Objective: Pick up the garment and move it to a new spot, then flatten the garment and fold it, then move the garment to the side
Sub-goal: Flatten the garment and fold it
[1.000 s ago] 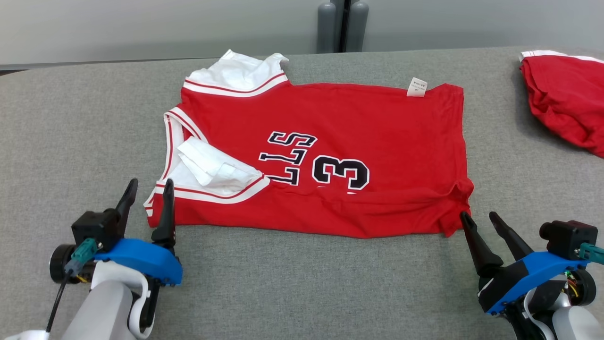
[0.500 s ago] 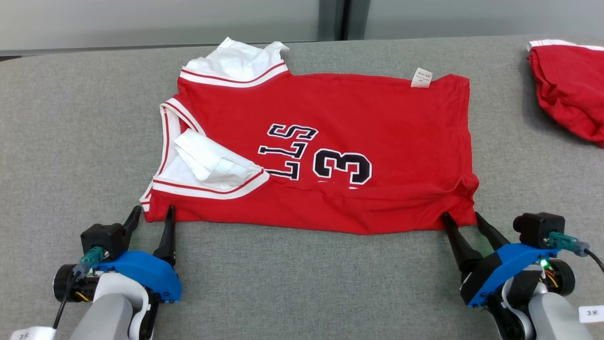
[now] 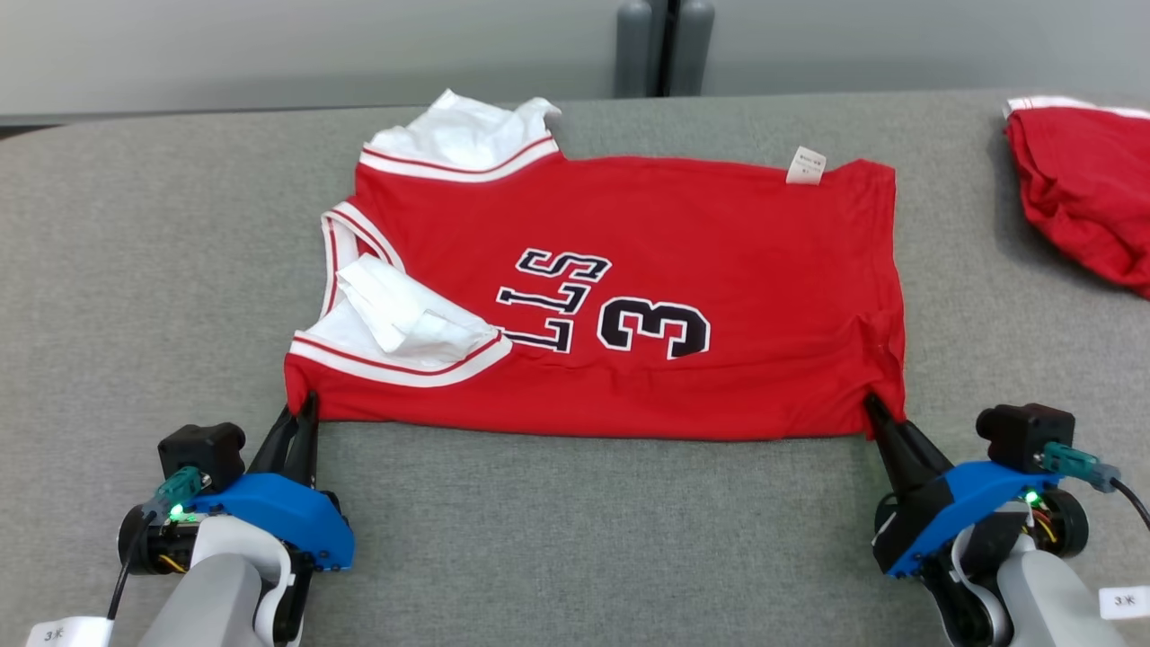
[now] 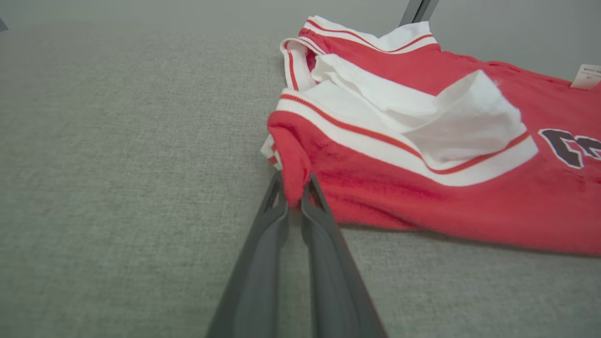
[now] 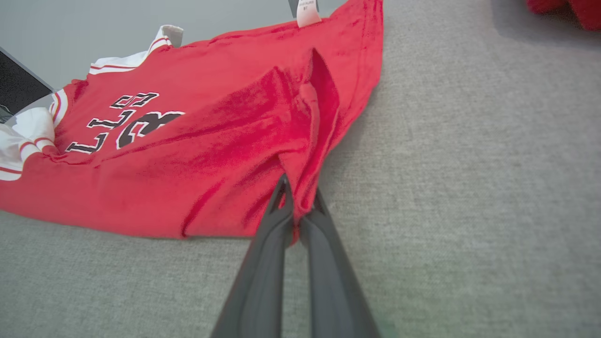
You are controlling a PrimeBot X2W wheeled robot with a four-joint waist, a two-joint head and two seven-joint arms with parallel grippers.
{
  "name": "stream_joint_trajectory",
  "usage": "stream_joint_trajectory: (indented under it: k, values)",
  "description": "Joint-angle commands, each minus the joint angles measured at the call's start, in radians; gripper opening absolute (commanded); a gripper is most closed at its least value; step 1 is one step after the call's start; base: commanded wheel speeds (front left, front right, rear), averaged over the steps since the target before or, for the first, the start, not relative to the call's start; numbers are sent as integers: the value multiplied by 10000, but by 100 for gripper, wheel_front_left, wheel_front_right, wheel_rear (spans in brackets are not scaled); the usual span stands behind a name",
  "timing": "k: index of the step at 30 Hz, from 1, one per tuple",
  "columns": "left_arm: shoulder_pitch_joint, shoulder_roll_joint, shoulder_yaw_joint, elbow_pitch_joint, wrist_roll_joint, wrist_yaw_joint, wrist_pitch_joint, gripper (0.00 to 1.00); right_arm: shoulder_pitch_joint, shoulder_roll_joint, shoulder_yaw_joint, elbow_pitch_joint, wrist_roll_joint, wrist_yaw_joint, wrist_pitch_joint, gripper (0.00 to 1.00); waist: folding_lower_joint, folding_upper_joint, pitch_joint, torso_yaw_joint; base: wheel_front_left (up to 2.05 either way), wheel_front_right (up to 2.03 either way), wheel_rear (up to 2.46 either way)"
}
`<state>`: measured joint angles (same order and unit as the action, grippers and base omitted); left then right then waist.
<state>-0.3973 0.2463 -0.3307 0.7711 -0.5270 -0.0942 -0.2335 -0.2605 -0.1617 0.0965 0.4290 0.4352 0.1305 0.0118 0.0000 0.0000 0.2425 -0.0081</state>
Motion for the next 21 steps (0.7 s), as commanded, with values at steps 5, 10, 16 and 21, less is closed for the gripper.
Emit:
stream_joint_trajectory:
  k: [5, 10, 16, 21]
  values:
    - [404, -88, 192, -355, -58, 176, -225, 0, 554, -236, 0, -241, 347, 6, -98, 0, 0, 0, -505, 136, 0, 0, 0]
    - [1472, -121, 386, -1236, -60, 452, -296, 0, 1461, -301, 50, -909, 709, 5, 125, 0, 0, 0, -958, 291, 0, 0, 0]
    - [3068, -247, 584, -2559, -99, 970, -321, 0, 2546, -120, -42, -1601, 783, 6, 501, 0, 0, 0, -1281, 509, 0, 0, 0]
    - [4165, -278, 539, -3555, -116, 1321, -275, 0, 3333, -27, -342, -2161, 721, 6, 803, 0, 0, 0, -1422, 683, 0, 0, 0]
